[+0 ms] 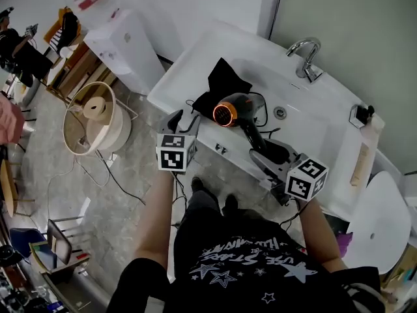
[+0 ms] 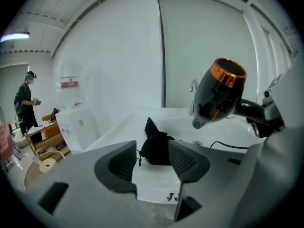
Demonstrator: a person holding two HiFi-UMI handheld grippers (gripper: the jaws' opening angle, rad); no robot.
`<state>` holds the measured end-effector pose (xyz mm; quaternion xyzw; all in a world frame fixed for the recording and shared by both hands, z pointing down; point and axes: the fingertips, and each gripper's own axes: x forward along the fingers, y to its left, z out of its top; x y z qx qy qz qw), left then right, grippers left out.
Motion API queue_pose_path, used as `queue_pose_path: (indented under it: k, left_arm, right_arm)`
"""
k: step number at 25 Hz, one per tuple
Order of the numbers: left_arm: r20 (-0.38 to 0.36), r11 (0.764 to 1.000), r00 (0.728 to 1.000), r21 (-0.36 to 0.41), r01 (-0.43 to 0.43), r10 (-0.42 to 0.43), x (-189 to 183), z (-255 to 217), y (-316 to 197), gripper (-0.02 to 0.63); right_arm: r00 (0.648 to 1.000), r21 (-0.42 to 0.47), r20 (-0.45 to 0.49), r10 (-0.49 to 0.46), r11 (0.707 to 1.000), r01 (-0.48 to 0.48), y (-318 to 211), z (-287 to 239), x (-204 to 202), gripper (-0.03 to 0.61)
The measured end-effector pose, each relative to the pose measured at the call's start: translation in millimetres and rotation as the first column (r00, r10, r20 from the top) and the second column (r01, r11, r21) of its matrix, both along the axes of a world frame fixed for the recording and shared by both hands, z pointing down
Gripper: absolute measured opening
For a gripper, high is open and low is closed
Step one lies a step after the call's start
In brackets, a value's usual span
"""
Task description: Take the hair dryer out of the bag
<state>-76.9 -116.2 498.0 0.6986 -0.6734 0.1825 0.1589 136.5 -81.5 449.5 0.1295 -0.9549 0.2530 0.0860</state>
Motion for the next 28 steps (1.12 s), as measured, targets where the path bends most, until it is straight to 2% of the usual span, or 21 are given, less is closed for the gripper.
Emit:
queue_pose_path:
  k: [6, 12, 16, 28]
  left_arm:
    - [-0.003, 0.997, 1.000, 0.076, 0.021, -0.021, 11.3, -26.6, 30.9, 0.191]
    - [-0.027, 0.992, 0.999, 0.117, 0.045, -0.042, 9.4, -39.9, 59.9, 0.074]
    - [-0.034, 0.989, 0.997, 0.131, 0.068, -0.064, 4.9, -44.9, 88.2, 0.028]
    - [-0.055, 0.983, 0.997, 0.171, 0.064, -0.055, 2.3, -62.4, 184.1, 0.013]
  right_arm:
    - [1.000, 0.021, 0.006, -0.002, 1.000, 0.002, 2.5, -1.1, -4.4, 0.190]
    - [1.000, 0.014, 0.005, -0.006, 1.000, 0.006, 9.3, 1.4, -18.0, 0.190]
    - [1.000, 0.019, 0.001, -0.013, 1.000, 0.013, 25.4, 0.6, -29.6, 0.190]
    - [1.000, 0.064, -0.022, 0.020, 0.998, -0.018, 98.4, -7.4, -44.0, 0.189]
